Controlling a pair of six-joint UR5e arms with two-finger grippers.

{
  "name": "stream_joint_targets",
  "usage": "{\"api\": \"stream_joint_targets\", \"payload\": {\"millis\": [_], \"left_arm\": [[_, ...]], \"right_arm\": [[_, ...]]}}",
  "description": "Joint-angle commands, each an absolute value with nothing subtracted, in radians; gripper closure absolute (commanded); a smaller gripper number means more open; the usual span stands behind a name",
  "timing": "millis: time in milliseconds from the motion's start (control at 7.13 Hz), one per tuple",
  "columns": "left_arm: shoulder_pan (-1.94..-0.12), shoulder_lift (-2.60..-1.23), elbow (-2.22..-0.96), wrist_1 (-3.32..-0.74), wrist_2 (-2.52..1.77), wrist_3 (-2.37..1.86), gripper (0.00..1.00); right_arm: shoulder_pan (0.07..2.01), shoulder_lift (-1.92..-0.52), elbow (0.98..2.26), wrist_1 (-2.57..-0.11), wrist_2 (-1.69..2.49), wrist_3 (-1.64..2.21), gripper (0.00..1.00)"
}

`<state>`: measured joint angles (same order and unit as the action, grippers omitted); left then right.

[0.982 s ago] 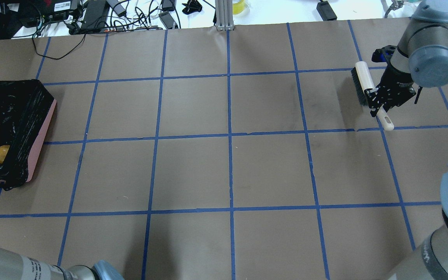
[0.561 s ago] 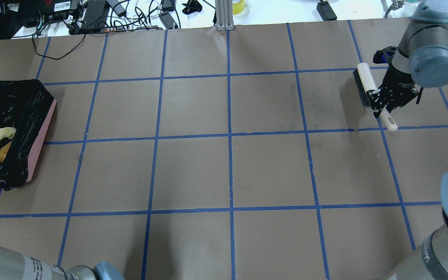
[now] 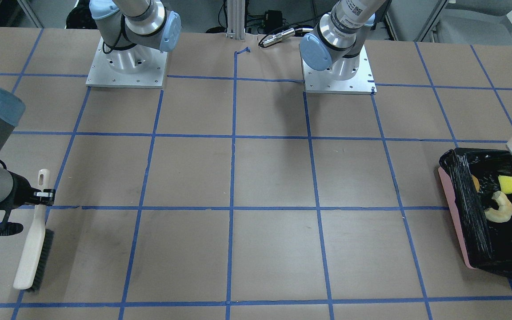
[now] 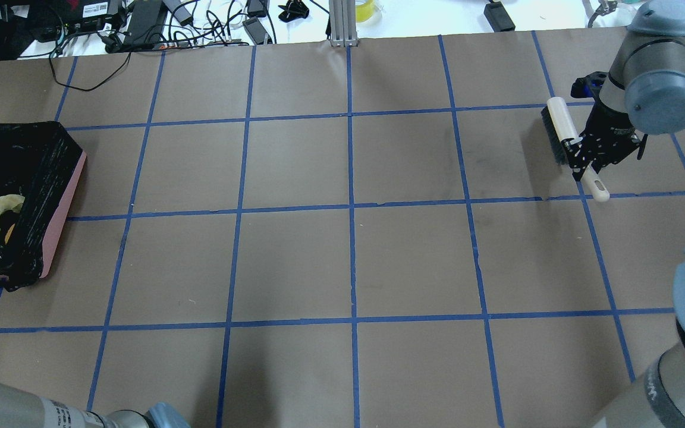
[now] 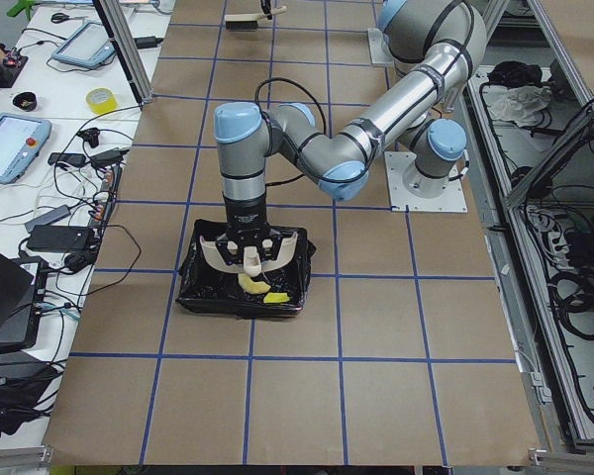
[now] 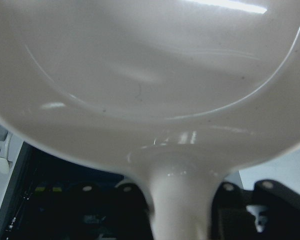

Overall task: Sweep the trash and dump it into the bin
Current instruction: 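Tip the dustpan with the left gripper to dump contents into the bin, then bring the empty dustpan back and lower it onto the table with the left gripper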

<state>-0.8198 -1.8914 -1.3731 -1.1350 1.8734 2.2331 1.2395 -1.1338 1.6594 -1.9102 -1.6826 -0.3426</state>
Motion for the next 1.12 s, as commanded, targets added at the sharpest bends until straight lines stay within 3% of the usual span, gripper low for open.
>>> {"api": "stream_joint_targets", "payload": {"millis": [0,280,421,701,982], "left_arm": [[-0.917,-1.871,-1.376,-1.277,1.650,2.234,1.00],[-1.070,-1.894,-1.458,-1.289,1.554,2.174,1.00],[-1.128,-1.926,-1.495,-1.275,1.487,2.136,1.00],[-1.237,-2.020,-1.502,-1.209,1.437,2.062,1.00],[-1.284,-2.117,-1.479,-1.131,1.446,1.912,1.00]], "right_arm": [[1.239,-1.124,1.660,-1.908,-1.683,-0.337,1.00],[1.239,-1.121,1.660,-1.907,-1.681,-0.334,0.96],[1.239,-1.121,1.660,-1.907,-1.681,-0.331,0.53],[1.239,-1.120,1.658,-1.907,-1.680,-0.330,0.41],[1.239,-1.121,1.658,-1.907,-1.680,-0.330,0.39]]}}
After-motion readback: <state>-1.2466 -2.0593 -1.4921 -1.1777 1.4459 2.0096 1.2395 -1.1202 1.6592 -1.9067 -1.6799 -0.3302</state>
